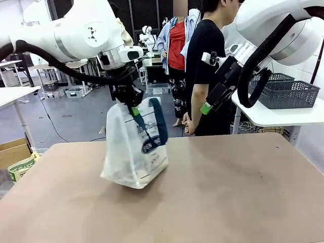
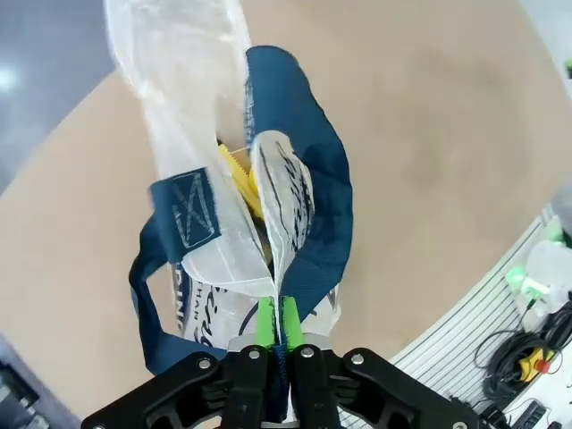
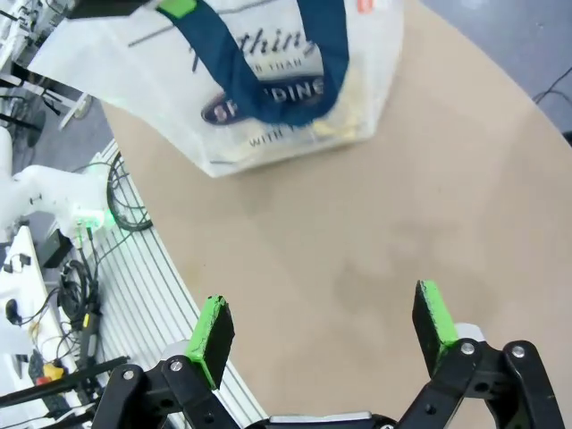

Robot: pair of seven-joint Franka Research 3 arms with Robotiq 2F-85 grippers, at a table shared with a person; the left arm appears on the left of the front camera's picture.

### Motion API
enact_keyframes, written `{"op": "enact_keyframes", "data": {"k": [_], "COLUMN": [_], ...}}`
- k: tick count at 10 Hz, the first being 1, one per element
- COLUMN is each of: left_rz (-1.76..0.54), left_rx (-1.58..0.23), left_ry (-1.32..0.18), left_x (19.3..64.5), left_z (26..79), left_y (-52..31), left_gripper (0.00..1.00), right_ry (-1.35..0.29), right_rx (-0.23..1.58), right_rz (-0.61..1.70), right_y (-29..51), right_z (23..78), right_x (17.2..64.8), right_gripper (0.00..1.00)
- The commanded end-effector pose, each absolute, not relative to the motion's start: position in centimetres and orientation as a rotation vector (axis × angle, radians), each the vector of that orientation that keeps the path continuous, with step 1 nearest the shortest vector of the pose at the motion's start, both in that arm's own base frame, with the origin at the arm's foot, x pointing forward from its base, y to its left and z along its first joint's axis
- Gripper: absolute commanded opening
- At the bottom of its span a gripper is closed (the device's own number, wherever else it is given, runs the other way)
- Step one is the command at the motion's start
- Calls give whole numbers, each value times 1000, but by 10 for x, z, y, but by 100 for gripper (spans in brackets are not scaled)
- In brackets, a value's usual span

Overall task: Transfer purchased items from the store into the shopping bag.
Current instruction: Move the Reusable shopping bag to the right side of the table.

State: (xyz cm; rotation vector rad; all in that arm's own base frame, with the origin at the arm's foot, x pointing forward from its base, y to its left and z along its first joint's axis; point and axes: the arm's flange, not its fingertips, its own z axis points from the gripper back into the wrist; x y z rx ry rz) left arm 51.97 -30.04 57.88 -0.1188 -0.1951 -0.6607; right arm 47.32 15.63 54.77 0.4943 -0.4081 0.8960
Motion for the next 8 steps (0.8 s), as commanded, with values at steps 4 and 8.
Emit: {"op": "enact_keyframes", "data": {"k": [4, 8], "left_rz": [-457, -367], "left_rx": [42, 54], "left_ry": [-172, -279], "left_x": [522, 495], "left_z": [624, 639], "left_y": [-217, -124], "left_gripper": [0, 0], "right_ry": [-402, -402], "right_rx": [487, 487], "right_rz": [897, 897], "right_y": [156, 156], "right_z": [549, 549], "right_x": [474, 474], "right_gripper": [100, 100]}}
